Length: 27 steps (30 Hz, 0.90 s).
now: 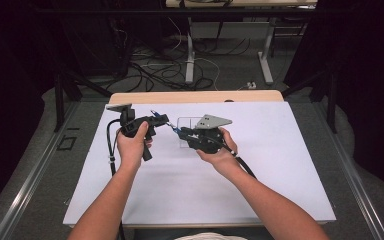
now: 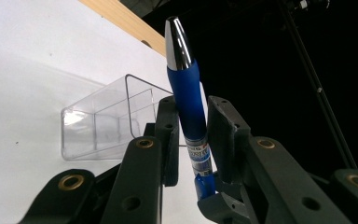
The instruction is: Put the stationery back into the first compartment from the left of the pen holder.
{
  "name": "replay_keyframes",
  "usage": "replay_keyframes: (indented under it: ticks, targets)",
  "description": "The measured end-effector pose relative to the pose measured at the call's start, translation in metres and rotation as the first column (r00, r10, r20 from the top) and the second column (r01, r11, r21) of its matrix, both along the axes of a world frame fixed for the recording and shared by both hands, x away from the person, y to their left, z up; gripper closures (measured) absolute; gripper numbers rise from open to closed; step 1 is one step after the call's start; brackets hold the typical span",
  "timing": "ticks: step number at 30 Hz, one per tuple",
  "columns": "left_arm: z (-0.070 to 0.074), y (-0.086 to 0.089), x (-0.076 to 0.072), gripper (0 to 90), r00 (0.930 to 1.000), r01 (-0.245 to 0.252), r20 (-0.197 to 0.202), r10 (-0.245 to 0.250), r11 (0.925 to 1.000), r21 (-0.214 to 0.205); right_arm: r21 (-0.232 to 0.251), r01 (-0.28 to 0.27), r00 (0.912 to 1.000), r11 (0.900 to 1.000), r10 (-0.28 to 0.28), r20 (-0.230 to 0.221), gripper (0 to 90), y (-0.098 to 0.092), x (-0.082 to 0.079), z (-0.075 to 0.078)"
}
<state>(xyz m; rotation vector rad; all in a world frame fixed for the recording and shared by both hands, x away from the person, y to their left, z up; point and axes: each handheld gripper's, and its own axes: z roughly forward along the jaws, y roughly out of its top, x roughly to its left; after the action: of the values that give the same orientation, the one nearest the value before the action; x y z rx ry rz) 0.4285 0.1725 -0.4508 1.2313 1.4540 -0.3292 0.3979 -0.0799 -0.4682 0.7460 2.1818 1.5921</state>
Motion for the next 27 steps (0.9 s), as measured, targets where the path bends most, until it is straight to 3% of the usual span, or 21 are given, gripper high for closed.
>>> replay_keyframes:
  ticks: [11, 13, 19, 27]
  targets:
    - [0.003, 0.002, -0.001, 78.8, 0.9997, 0.026, -0.003, -0.026, 0.9994, -0.021, -0.01, 0.01, 0.9999, 0.9999, -0.01, -0.011, 76.1, 0.004, -0.001, -0.001]
    - [0.004, 0.0, -0.001, 79.0, 0.9999, 0.007, 0.008, -0.007, 0.9997, -0.024, -0.014, 0.008, 0.9999, 0.9999, -0.008, -0.01, 75.4, 0.004, -0.001, -0.001]
    - [0.01, -0.002, -0.001, 79.1, 0.9993, 0.005, 0.037, -0.006, 1.0, 0.004, -0.032, 0.003, 1.0, 0.9995, -0.003, -0.001, 55.8, 0.004, -0.002, 0.001]
    - [0.018, -0.009, 0.002, 79.1, 0.9954, -0.002, 0.096, -0.005, 0.9973, 0.073, -0.057, 0.027, 0.9994, 0.998, -0.028, -0.019, 41.0, -0.01, -0.002, 0.004]
